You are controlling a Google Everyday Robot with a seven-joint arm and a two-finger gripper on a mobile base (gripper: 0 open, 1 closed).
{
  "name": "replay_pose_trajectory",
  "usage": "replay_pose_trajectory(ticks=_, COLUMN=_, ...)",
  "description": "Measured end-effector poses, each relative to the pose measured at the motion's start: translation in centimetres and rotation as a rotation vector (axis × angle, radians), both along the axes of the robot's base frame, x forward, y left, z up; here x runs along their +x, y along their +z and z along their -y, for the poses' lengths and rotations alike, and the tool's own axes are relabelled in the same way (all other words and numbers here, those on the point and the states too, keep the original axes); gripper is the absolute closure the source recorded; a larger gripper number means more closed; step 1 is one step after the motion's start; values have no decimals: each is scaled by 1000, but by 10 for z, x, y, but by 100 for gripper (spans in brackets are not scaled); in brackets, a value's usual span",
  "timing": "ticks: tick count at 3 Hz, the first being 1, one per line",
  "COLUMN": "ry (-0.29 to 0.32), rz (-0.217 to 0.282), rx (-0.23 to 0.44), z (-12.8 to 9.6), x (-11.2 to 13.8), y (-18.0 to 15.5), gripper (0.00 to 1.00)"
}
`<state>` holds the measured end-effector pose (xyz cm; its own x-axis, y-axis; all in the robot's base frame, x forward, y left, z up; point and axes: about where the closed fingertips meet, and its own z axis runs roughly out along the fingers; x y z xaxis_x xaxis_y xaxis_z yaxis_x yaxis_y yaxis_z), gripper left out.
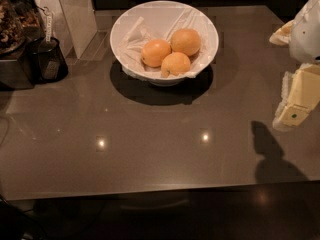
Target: Pick orange from white bowl
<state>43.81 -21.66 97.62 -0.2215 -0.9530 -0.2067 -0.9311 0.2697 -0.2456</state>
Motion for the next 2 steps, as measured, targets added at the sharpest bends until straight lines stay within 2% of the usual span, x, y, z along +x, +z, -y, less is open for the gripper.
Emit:
replay_pose_trajectory(ticks=1, ry=12, rz=15, rx=9, z=-2, x=2, y=5, gripper=0)
replay_pose_trajectory(ticks=2, ry=63, rz=51, rx=8, z=-8, x=21, y=17, gripper=0)
